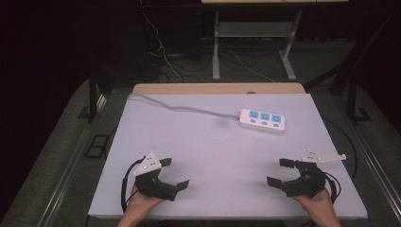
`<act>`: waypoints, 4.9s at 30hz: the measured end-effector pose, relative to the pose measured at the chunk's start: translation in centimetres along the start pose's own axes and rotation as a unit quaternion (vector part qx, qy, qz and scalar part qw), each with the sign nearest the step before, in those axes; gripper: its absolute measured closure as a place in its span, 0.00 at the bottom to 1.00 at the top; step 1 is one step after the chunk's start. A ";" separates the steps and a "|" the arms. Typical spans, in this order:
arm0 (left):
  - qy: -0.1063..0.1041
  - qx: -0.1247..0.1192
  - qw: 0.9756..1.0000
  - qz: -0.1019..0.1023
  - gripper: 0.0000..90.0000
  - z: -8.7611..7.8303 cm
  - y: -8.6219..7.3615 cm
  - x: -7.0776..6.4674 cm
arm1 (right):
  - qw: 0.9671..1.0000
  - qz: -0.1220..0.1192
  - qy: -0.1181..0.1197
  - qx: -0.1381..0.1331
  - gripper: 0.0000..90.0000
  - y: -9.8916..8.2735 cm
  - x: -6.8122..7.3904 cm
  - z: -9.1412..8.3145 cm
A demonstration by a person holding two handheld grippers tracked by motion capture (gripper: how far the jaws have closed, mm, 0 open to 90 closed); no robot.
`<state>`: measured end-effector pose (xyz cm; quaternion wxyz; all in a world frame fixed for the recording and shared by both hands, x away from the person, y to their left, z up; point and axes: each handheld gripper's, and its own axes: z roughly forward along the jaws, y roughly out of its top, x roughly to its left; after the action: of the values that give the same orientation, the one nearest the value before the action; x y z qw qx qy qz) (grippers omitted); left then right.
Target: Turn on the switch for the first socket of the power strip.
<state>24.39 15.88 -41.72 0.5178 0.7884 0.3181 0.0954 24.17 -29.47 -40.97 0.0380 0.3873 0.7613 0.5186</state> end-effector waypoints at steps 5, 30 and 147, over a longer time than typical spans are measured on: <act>0.000 -0.001 1.000 0.000 0.00 0.0 0.0 0.1 | 1.000 0.001 0.001 0.000 0.00 0.0 0.0 0.0; -0.004 0.001 1.000 0.000 0.00 0.0 0.0 0.1 | 1.000 -0.001 0.006 0.009 0.00 0.1 0.2 0.0; -0.012 0.011 1.000 -0.003 0.00 0.4 -0.2 0.3 | 0.991 -0.045 0.004 0.123 0.00 13.4 -4.3 5.4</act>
<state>24.68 15.81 -42.14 0.5131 0.7944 0.3149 0.0806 37.00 -25.92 -33.96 0.0098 0.3525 0.8359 0.4207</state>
